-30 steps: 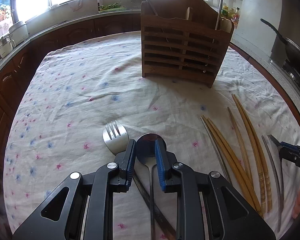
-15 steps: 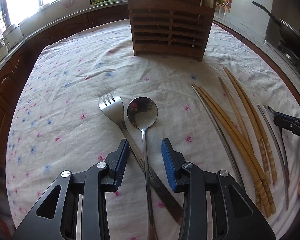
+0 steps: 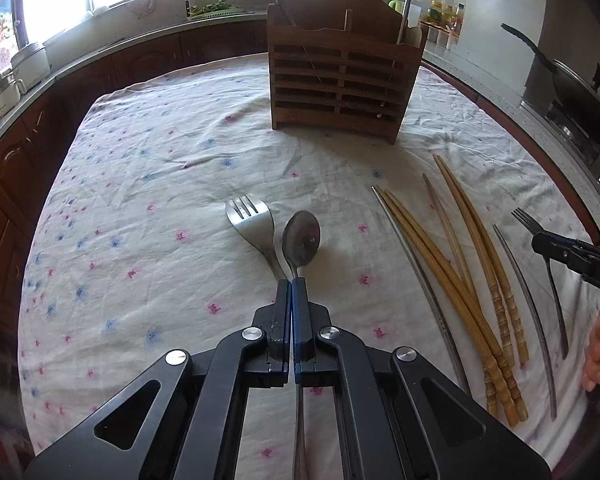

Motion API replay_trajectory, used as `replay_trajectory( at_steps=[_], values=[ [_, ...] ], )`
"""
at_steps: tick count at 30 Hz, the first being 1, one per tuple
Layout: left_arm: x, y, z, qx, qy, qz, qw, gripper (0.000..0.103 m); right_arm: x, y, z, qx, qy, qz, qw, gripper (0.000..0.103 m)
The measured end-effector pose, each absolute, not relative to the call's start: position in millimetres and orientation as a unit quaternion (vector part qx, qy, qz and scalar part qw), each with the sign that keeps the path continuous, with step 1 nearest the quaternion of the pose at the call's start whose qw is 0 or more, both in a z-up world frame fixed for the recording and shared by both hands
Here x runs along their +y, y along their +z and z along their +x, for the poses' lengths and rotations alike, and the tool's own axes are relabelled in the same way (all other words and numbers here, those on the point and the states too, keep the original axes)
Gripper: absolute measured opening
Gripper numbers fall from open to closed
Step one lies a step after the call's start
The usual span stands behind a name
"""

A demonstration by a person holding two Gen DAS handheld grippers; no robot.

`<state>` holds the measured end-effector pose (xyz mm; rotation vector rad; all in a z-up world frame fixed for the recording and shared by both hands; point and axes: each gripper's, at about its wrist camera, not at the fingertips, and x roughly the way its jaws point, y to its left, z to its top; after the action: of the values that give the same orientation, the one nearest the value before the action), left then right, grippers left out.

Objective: Organize utensils

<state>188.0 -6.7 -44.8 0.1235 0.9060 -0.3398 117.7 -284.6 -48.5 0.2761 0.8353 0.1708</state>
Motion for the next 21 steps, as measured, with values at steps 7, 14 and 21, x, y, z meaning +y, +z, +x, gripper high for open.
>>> replay_trajectory(
  at_steps=[7,14,21],
  values=[
    [-2,-39,181,0.448,-0.179,0.042,0.875,0.001,-283,-34,111,0.388,0.094,0.146,0.905,0.021],
    [-5,-62,173,0.474,-0.175,0.071,0.860,0.035,-280,-29,106,0.382,0.103,0.150,0.906,0.021],
    [-10,-63,183,0.477,-0.198,0.059,0.854,0.006,-277,-28,107,0.379,0.105,0.153,0.906,0.021]
  ],
)
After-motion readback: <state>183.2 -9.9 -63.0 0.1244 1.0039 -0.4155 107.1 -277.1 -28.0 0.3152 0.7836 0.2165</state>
